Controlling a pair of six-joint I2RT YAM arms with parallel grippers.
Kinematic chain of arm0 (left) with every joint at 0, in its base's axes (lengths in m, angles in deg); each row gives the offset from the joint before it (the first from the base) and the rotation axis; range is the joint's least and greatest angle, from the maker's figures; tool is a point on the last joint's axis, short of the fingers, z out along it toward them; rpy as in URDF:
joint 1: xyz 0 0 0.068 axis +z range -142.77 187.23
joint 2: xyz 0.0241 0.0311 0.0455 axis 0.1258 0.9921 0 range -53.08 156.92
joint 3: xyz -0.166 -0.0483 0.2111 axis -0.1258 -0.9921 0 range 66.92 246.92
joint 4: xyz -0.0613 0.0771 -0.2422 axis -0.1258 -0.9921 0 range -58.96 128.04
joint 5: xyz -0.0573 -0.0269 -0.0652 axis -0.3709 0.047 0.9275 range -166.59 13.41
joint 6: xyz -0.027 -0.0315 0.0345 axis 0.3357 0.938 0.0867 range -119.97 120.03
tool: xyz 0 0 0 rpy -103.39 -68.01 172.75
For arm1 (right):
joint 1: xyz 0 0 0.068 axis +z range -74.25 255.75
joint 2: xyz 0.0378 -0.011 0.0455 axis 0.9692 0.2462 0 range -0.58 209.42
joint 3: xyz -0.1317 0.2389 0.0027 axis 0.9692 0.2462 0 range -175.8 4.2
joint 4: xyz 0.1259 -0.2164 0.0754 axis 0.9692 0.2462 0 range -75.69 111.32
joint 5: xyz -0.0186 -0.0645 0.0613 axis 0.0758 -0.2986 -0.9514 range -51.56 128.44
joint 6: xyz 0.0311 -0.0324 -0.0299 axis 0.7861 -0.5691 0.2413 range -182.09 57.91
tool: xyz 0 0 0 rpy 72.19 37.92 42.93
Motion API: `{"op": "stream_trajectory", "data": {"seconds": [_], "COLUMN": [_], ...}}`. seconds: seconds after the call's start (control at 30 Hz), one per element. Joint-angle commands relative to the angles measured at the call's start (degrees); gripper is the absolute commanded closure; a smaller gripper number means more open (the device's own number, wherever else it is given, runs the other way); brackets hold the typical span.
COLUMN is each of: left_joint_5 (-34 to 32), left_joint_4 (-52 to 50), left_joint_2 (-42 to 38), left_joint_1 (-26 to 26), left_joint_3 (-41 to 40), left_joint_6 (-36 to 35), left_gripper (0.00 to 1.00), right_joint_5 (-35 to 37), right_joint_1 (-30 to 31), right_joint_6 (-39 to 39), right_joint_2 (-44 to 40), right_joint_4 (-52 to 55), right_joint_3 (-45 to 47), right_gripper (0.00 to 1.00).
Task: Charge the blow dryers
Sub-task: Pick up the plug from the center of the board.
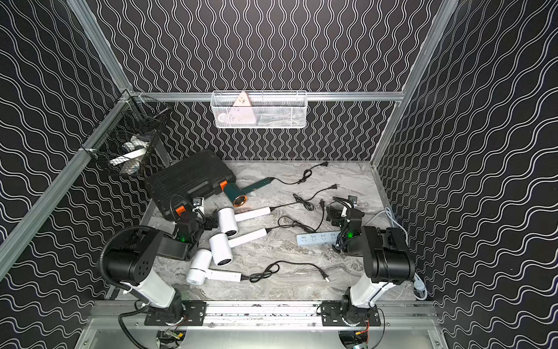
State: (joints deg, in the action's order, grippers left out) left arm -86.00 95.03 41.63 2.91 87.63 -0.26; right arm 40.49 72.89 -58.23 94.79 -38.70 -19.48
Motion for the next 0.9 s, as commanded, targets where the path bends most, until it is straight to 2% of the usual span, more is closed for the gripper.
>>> {"op": "stream_trajectory", "data": {"seconds": [0.0,0.73,0.8,0.87], "left_joint_5": [-0.17,-0.23,3.08,2.48], "left_joint_4": [2.06,1.56,-7.92,-23.94], "left_joint_2": [0.12,-0.59,-5.70,-9.54], "left_joint_1": [0.01,0.01,-0.03,-0.15], "left_joint_3": [0.43,0.54,3.33,10.19], "left_joint_6": [-0.51,-0.90,-1.89,-0.25], "left_gripper": [0.01,0.01,0.01,0.01], "right_joint_5": [-0.95,0.25,2.72,4.53], "right_joint_1": [0.07,0.33,2.07,4.15], "right_joint_6": [0.04,0.05,-1.12,-1.11], "right_joint_2": [-0.09,-1.11,-6.00,-10.48], "right_joint_4": [-1.75,-1.33,8.08,23.23], "right_joint_3": [0.04,-0.02,-2.70,-8.65], "right_gripper": [0.00,0.00,0.00,0.00]}}
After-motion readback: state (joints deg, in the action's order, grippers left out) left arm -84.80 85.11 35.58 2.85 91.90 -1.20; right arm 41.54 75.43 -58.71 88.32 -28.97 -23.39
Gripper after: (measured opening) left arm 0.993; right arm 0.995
